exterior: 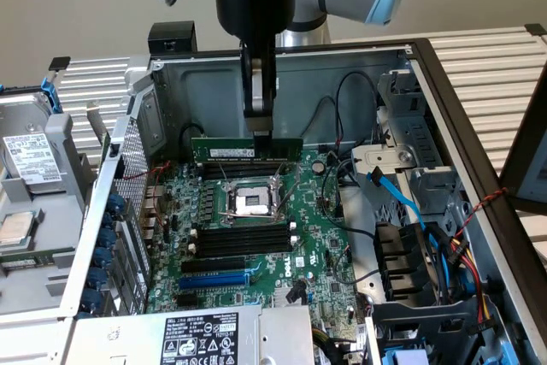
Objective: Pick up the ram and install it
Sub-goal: 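Insert the ram into the slot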
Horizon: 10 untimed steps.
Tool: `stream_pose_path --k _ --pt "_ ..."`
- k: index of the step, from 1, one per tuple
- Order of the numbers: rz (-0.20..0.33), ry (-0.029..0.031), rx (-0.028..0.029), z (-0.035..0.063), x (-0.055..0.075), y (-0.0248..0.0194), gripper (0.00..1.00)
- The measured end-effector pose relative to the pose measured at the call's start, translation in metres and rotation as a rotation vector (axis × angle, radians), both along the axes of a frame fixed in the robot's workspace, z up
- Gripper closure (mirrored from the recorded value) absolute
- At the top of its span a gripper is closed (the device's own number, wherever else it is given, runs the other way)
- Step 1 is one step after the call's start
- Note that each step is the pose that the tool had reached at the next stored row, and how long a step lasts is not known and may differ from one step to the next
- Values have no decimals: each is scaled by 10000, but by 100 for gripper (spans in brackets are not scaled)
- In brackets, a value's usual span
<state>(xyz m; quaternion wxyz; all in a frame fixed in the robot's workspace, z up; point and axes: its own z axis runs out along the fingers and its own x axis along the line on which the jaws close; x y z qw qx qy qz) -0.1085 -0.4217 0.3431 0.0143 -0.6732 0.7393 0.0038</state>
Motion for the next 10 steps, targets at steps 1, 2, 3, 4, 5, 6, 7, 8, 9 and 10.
stream_pose_path --k 1,2,3,4,5,6,7,8,9,10 --pt "0 -1 2 -19 0 1 87" --pt "2 -1 1 -37 -1 1 87" --pt "1 0 1 -55 -4 2 87" --pt "0 0 0 -73 -9 4 87" --pt "2 0 2 -91 -14 8 87" --pt "17 0 -1 -108 -16 18 87" --pt "40 -1 0 -126 -18 33 87" --pt "78 -12 1 -146 -18 52 87" --pt "115 -24 0 -164 -19 69 87" --pt "148 -35 0 -182 -21 86 87"
